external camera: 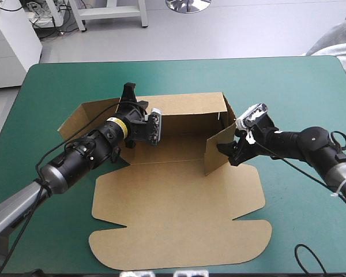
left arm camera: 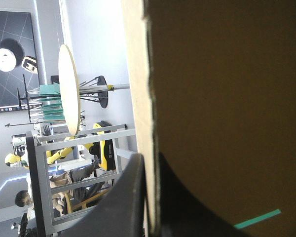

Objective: Fold the box

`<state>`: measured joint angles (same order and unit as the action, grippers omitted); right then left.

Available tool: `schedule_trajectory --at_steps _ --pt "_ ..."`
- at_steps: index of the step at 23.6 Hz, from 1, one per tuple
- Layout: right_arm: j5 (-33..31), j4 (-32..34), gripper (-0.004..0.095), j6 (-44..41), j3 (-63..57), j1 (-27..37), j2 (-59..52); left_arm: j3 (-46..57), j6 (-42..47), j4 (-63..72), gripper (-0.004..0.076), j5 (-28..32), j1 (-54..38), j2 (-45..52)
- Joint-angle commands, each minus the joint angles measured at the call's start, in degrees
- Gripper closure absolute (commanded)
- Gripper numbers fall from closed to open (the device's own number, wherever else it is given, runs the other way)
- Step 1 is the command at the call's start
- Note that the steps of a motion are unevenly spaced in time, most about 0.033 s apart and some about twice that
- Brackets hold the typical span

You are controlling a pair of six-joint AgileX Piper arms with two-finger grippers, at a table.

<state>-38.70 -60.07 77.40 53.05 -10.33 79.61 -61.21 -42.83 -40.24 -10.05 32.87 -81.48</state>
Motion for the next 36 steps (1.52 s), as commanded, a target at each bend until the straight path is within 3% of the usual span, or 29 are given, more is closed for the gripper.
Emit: schedule_trajectory --at_steps 1,8,12,14,16,17,21,23,26,30,32,36 --pt "2.63 -5.17 0.0166 3.9 1.58 -2.95 -1.85 -1.45 0.24 0.05 0.0733 1.29 0.71 1.1" --pt "21.61 -5.24 0.0166 0.47 1.74 -12.28 -0.45 -2.32 0.89 0.52 0.0729 -3.62 3.12 -0.54" --pt "27.77 -4.69 0.0166 -2.37 1.74 -13.49 -0.34 -2.41 3.64 0.65 0.0729 -3.39 4.19 -0.62" --pt "28.89 -2.8 0.0232 -2.53 1.74 -13.49 -0.34 -2.41 3.64 0.93 0.0729 -4.69 4.48 -0.62" --pt "27.49 -1.95 0.0379 -3.66 1.74 -13.49 -0.34 -2.41 3.64 1.92 0.0729 -7.23 4.48 -0.62" --pt "25.28 -1.95 0.0525 -3.67 1.74 -13.49 -0.34 -2.41 3.64 2.26 0.0729 -7.78 4.48 -0.62" --pt "22.95 -1.85 0.0882 -3.67 1.74 -13.49 0.02 -2.41 3.39 3.59 0.0729 -6.15 4.48 -0.62" --pt "24.26 -1.85 0.0925 -3.77 1.74 -13.49 0.24 -2.41 3.39 4.48 0.072 -5.73 4.48 -0.62" --pt "26.46 -2.18 0.0925 -4.5 1.74 -13.49 0.24 -2.41 3.37 8.65 0.0582 -4.51 4.79 0.52" --pt "27.94 -1.52 0.0927 -6.29 1.74 -13.49 0.24 -2.41 3.36 8.65 0.0228 -5.0 8.62 4.14" --pt "28.69 -1.52 0.0927 -6.29 1.74 -13.49 0.24 -2.41 3.36 8.87 0.0172 -5.58 10.56 5.7" --pt "30.03 -1.52 0.0927 -6.29 1.74 -13.49 0.24 -2.41 3.36 9.1 0.0169 -9.64 15.05 9.03"
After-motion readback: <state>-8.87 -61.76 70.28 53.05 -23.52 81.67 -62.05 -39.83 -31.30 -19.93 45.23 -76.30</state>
